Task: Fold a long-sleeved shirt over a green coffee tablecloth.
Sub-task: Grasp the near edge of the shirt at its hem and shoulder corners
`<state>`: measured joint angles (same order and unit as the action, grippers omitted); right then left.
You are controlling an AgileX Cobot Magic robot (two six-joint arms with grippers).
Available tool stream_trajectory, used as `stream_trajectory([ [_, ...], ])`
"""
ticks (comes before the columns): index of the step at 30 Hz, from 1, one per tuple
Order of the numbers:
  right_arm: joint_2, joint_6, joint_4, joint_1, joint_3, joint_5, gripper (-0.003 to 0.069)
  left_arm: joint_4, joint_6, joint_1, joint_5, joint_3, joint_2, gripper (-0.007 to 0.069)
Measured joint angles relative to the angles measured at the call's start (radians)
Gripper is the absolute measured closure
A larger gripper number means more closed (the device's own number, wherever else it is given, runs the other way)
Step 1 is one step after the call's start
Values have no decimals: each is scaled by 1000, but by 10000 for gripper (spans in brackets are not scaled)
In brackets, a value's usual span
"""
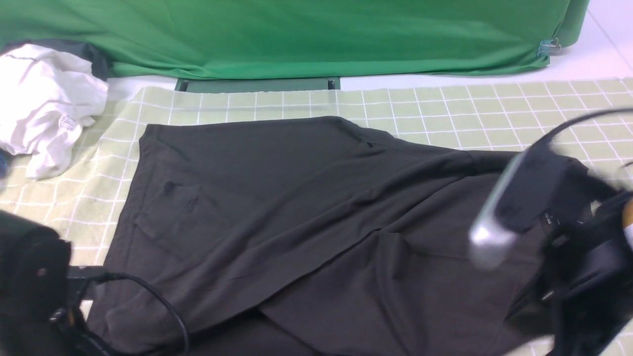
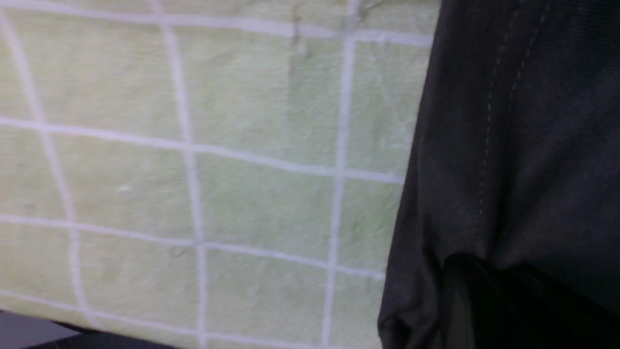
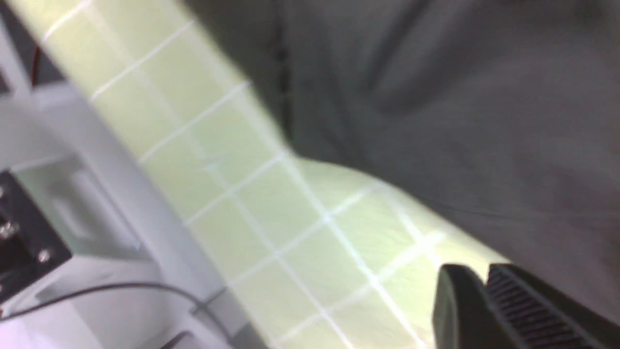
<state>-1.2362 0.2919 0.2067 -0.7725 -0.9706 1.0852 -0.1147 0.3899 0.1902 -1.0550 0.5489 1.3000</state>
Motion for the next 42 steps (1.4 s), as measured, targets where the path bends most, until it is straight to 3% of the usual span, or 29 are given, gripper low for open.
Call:
stream_trajectory([
  [4,-102,-38,6,-103,56,-95,456,-17,1,0,-23,0,-92,608],
  [9,-230,-75,8,-194,86,-219,214,-15,1,0,-33,0,-120,608],
  [12,-288,-80,8,-218,86,-271,167,-15,1,0,-26,0,-120,608],
  [18,-387,-103,-12,-224,86,-303,156,-15,1,0,-22,0,-120,608],
  [22,-446,-114,-23,-224,86,-342,245,-14,1,0,-22,0,-120,608],
  [25,-455,-124,-33,-224,86,-360,454,-14,1,0,-22,0,-120,608],
  [26,-455,-124,-35,-224,86,-360,468,-14,1,0,-22,0,-120,608],
  [27,-455,-128,-47,-224,86,-360,559,-14,1,0,-22,0,-120,608],
  [29,-455,-147,-65,-224,86,-351,622,-13,1,0,-22,0,-120,608],
  [42,-284,-199,-93,-283,142,-175,641,7,-2,0,-102,9,-123,608],
])
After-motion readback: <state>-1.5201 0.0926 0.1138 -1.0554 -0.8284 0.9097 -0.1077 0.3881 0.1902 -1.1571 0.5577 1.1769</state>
